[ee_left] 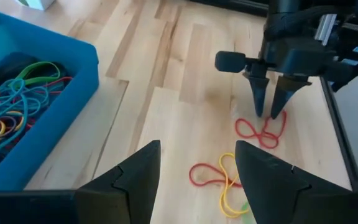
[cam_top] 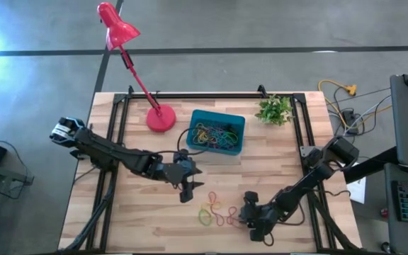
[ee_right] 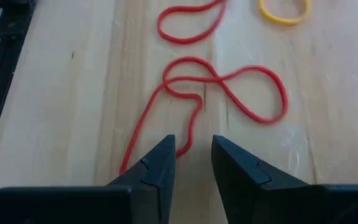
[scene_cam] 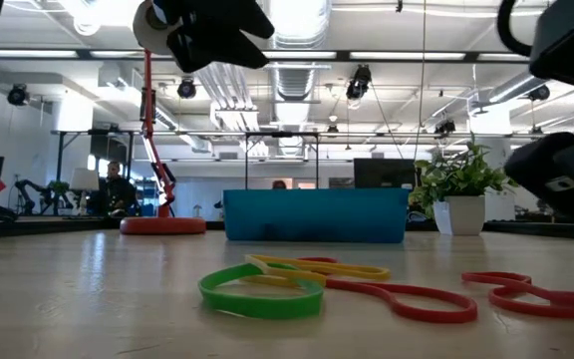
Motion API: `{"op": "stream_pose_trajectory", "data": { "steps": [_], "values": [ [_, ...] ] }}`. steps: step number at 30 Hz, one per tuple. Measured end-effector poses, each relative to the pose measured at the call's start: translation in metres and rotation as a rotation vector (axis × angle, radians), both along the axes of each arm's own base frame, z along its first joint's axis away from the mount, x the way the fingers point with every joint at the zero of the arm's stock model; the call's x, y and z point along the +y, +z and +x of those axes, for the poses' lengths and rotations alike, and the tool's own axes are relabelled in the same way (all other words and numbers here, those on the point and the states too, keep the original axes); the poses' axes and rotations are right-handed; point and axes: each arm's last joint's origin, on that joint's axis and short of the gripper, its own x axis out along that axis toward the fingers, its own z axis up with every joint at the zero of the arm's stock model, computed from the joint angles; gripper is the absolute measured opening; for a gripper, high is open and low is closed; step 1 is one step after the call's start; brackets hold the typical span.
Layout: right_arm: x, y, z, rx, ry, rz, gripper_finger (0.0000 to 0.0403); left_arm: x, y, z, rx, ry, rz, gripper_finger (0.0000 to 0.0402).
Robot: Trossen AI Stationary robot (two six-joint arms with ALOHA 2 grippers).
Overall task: Pick and place rubber bands into bin
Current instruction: Put the red rubber band into the blue bin
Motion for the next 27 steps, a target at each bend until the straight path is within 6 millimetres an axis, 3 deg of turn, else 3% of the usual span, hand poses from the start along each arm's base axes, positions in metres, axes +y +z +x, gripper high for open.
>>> {"op": "stream_pose_trajectory", "data": {
  "steps": [11,19,27],
  "values": [
    [-0.006,0.001,0.032,0.012,0.084,0.003,0.0101,0.001,-0.016,-0.005,0.046,0.017,-0.013,0.0192],
    [-0.015,0.000,0.043,0.022,0.102,0.006,0.0140,-0.001,-0.016,-0.006,0.045,0.007,-0.015,0.0192],
    [-0.007,-0.005,0.061,0.018,0.104,-0.010,0.0173,-0.003,-0.016,-0.007,0.048,0.000,-0.014,0.0192]
  ]
}}
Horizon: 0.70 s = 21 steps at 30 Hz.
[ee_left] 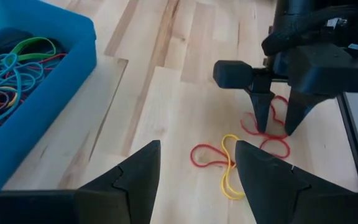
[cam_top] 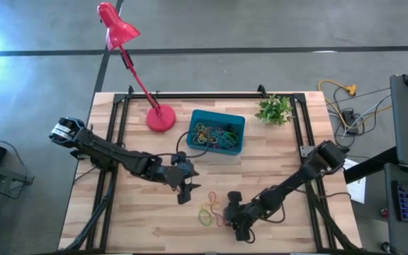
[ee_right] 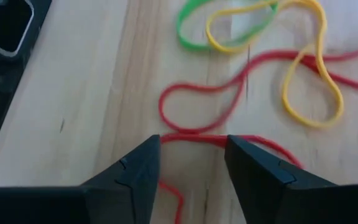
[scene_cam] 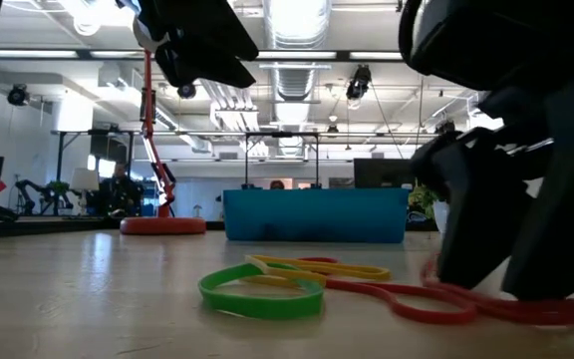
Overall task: Pick and place rubber bands into bin
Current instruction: Put the red rubber band into the blue bin
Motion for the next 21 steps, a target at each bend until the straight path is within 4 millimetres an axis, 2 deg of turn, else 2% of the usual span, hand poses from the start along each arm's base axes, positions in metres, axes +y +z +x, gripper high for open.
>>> {"op": "stream_pose_trajectory", "data": {
  "steps": [7,13,17,21],
  "values": [
    [0.010,-0.008,0.016,0.003,-0.011,-0.004,0.0177,-0.006,-0.002,-0.003,0.006,-0.018,-0.004,0.0192],
    [0.007,-0.009,0.020,0.037,-0.019,-0.016,0.0167,-0.011,-0.004,-0.005,0.012,-0.024,-0.019,0.0192],
    [0.005,-0.008,0.019,0.047,-0.018,-0.017,0.0140,-0.013,-0.004,-0.006,0.012,-0.031,-0.020,0.0192],
    [0.004,-0.007,0.018,0.057,-0.021,-0.027,0.0083,-0.016,-0.004,-0.007,0.012,-0.038,-0.020,0.0192]
  ]
}}
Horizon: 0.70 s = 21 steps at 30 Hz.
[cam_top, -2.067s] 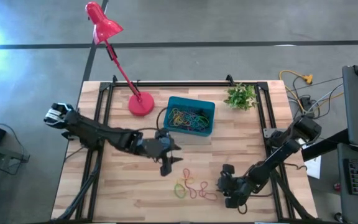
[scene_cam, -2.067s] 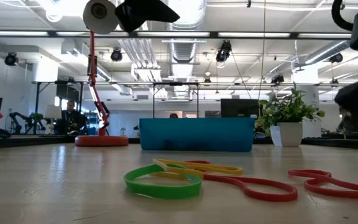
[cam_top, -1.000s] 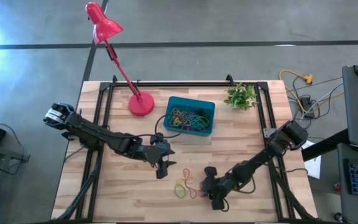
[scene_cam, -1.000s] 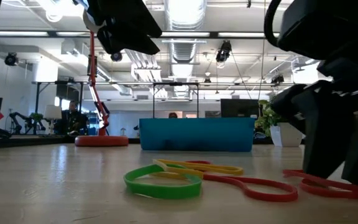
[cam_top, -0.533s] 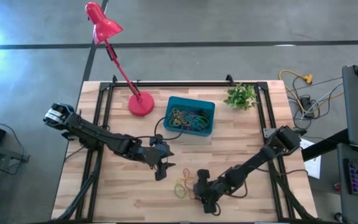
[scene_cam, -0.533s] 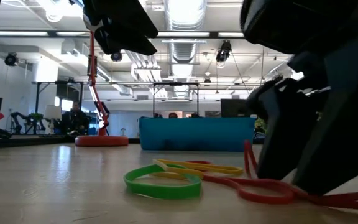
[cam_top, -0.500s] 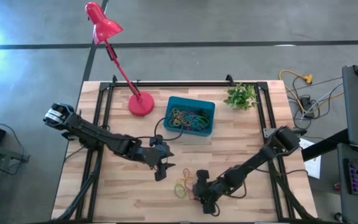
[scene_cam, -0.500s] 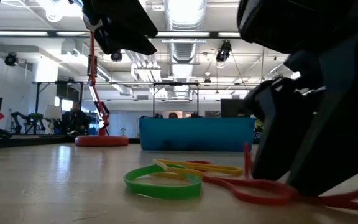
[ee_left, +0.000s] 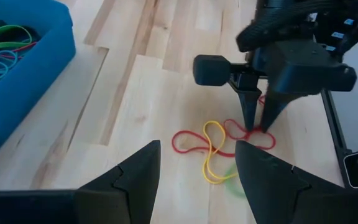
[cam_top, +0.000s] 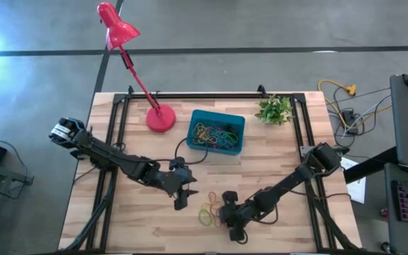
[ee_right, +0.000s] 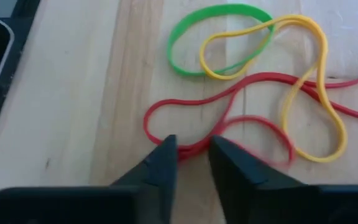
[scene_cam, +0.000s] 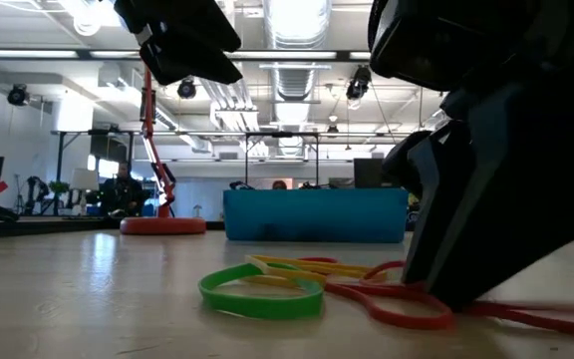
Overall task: Pick and place rubber bands into bin
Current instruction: Put the red rubber band into the blue bin
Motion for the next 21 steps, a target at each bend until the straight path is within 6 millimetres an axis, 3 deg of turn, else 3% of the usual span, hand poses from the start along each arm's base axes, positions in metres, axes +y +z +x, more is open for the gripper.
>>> {"op": "stream_pose_trajectory", "data": {
  "steps": [3,5,13,21],
  "values": [
    [-0.001,0.001,-0.001,0.004,-0.003,-0.001,0.0030,-0.001,0.000,0.000,0.000,-0.002,0.000,0.0192],
    [-0.001,0.002,-0.001,0.003,-0.004,-0.001,0.0016,-0.001,0.000,0.000,0.000,-0.001,0.001,0.0192],
    [-0.002,0.014,-0.004,0.002,-0.002,0.008,0.0009,-0.001,0.000,0.000,-0.001,-0.002,0.002,0.0192],
    [-0.017,0.050,-0.023,0.066,-0.020,-0.094,0.0008,0.000,0.001,0.000,-0.013,0.020,0.019,0.0192]
  ]
}}
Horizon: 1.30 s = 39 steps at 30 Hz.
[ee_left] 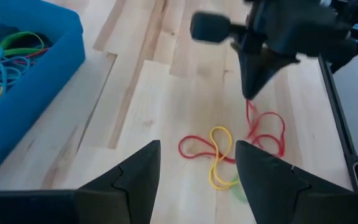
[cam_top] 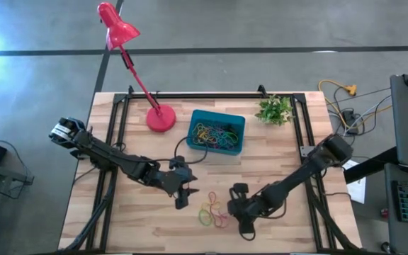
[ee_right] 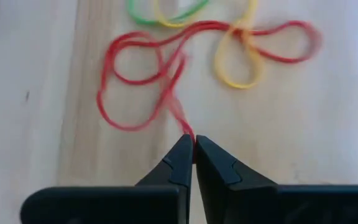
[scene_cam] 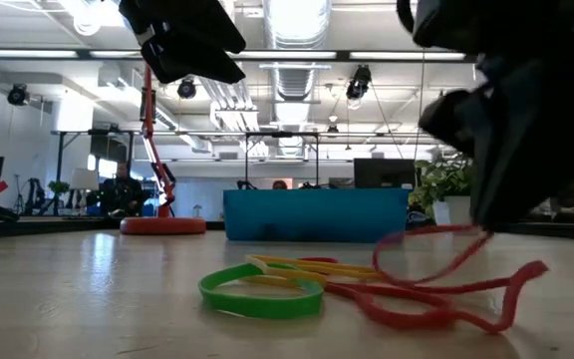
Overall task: Pick and place rubber bands into bin
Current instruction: Put the red rubber band into the blue bin
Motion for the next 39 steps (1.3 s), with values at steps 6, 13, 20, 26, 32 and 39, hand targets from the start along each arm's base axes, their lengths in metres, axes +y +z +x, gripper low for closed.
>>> {"op": "stream_pose_trajectory", "data": {
  "steps": [6,13,20,26,32,39],
  "values": [
    [-0.013,0.032,-0.012,-0.043,-0.034,-0.091,0.0008,0.000,0.002,0.002,-0.034,0.026,0.007,0.0192],
    [-0.029,0.068,-0.018,-0.165,-0.079,-0.150,0.0008,0.001,0.004,0.003,-0.055,0.042,0.011,0.0192],
    [-0.062,0.108,-0.018,-0.308,-0.158,-0.249,0.0008,0.001,0.004,0.003,-0.060,0.051,0.016,0.0192],
    [-0.115,0.137,-0.014,-0.381,-0.279,-0.338,0.0008,0.001,0.004,0.003,-0.063,0.037,0.069,0.0192],
    [-0.181,0.153,-0.010,-0.400,-0.451,-0.397,0.0008,0.005,0.004,0.004,-0.059,-0.012,0.178,0.0192],
    [-0.248,0.147,-0.002,-0.379,-0.549,-0.322,0.0008,0.019,0.006,0.007,-0.055,0.019,0.294,0.0192]
  ]
}}
